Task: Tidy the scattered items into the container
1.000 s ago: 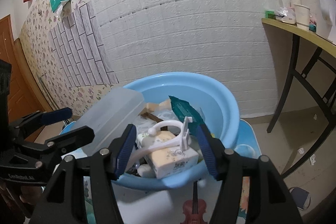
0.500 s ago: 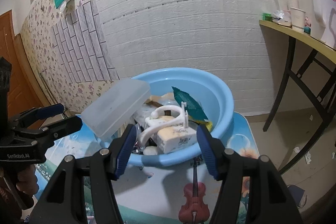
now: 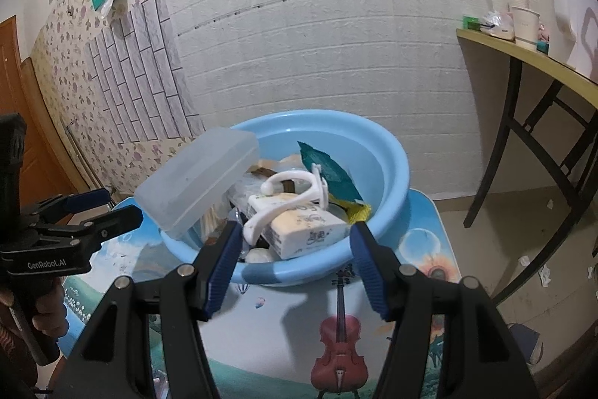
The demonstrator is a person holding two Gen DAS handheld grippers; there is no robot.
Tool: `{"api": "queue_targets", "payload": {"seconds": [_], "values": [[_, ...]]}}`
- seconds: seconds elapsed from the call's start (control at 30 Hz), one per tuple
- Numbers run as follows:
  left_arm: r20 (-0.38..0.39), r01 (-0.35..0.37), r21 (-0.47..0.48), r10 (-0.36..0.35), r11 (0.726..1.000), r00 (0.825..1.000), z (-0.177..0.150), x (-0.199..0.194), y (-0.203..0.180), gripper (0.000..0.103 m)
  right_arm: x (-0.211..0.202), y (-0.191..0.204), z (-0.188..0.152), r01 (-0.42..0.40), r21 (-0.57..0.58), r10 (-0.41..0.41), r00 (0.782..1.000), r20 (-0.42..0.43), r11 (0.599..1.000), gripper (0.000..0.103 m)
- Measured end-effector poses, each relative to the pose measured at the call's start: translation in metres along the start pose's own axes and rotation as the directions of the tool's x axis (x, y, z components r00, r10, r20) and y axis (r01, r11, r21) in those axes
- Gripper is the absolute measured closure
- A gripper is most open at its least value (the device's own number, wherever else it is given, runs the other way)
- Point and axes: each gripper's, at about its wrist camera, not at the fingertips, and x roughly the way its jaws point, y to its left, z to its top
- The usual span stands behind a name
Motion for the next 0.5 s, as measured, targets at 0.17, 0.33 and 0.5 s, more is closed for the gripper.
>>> {"api": "queue_targets", "payload": {"seconds": [0.17,0.33,0.5], "values": [[-0.014,0.004,0.010,-0.003,1.000,1.000,0.004,0.012,-0.002,0.010,0.008,-0.007,0.003,0.015,0.010,-0.015,1.000,-0.008,1.000,0.044],[-0.027,0.007,0.018,-0.006,1.000,1.000,0.008,0.021,-0.005,0.010,0.014,-0.016,0.006,0.031,0.020,-0.031,1.000,-0.005,0.999,0.043],[-0.029,0.013,0.026,-0.012,1.000,1.000,0.010,0.022,-0.007,0.010,0.016,-0.021,0.009,0.028,0.036,-0.027,1.000,-0.005,0.999,0.042]]}}
